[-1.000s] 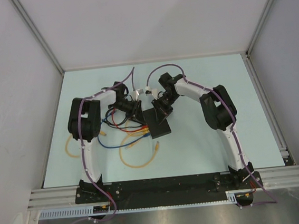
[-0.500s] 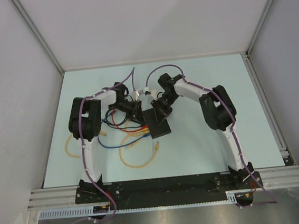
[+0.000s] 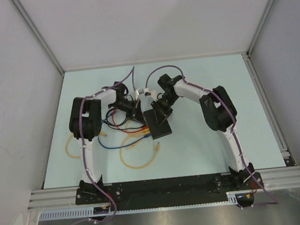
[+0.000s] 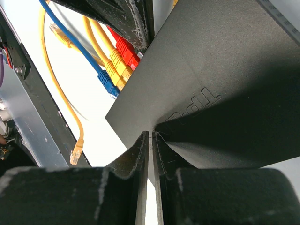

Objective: Pull the plug from the switch port

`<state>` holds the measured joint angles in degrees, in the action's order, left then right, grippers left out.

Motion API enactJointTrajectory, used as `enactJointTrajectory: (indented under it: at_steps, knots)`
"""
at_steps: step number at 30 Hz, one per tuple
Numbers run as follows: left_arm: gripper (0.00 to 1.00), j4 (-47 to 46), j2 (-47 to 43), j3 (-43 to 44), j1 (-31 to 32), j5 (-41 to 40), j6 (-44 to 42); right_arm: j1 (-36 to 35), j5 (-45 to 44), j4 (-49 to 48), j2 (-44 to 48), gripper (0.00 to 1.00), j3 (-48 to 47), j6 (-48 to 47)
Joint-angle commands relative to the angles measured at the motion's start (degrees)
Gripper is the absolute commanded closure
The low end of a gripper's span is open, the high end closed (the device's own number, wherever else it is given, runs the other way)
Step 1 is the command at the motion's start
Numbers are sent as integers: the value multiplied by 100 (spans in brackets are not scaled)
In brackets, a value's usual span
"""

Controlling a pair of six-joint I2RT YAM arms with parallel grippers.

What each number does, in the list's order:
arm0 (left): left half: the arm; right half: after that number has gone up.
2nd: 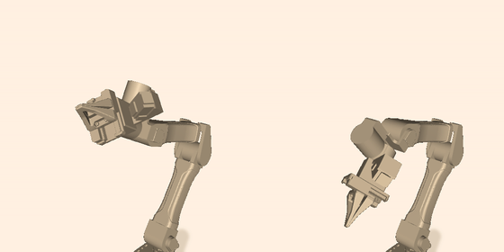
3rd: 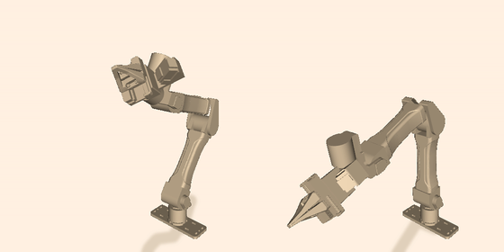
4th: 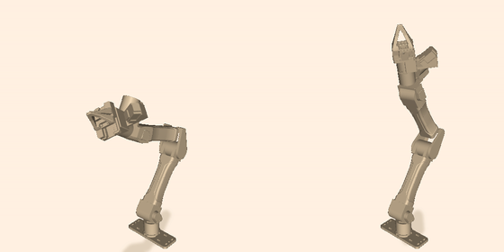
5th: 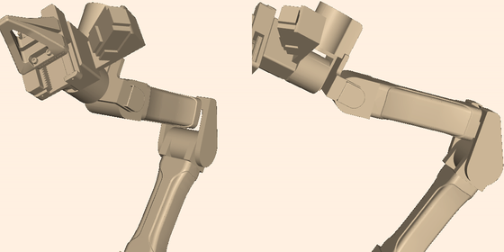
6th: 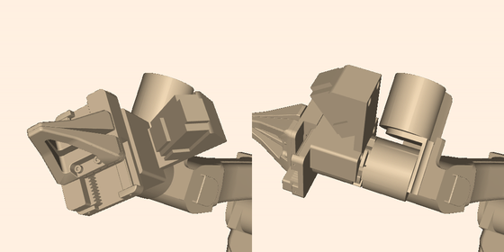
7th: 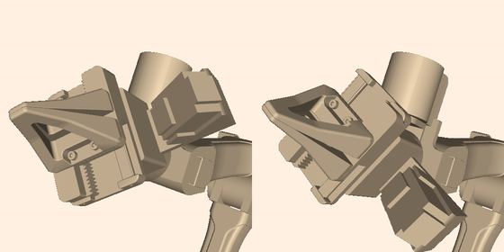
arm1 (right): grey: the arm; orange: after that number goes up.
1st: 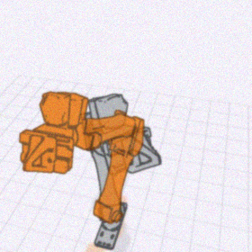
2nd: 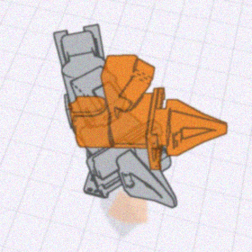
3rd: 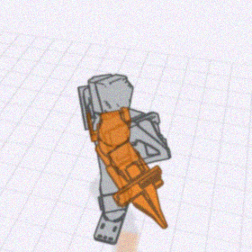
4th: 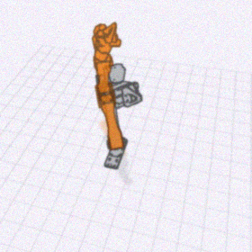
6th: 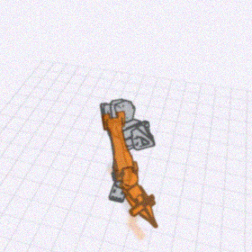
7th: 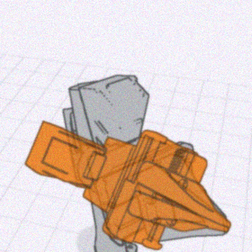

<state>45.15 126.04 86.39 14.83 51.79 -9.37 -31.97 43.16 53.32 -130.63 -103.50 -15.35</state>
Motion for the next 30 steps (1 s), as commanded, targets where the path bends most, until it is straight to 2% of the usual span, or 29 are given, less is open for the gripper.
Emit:
enactJointTrajectory:
  at_steps: [1,5,8,11,14,21,30]
  knots:
    - [98,12,79,62,73,-63,-224,-47,-589,12,-103,86,129,-266]
    - [86,-15,9,36,55,-257,-206,-55,-589,12,-86,86,146,-284]
    - [71,-58,-18,18,-15,-310,-206,-55,-607,12,-51,86,181,-293]
    - [60,-59,43,1,-103,-223,-180,-64,-615,12,-24,86,216,-301]
    - [55,-6,166,53,-121,50,-215,-64,-633,29,-7,86,243,-301]
    - [57,249,351,229,37,358,-452,-73,-686,21,46,86,287,-310]
    - [70,293,448,106,117,253,-654,-73,-677,38,11,85,269,-310]
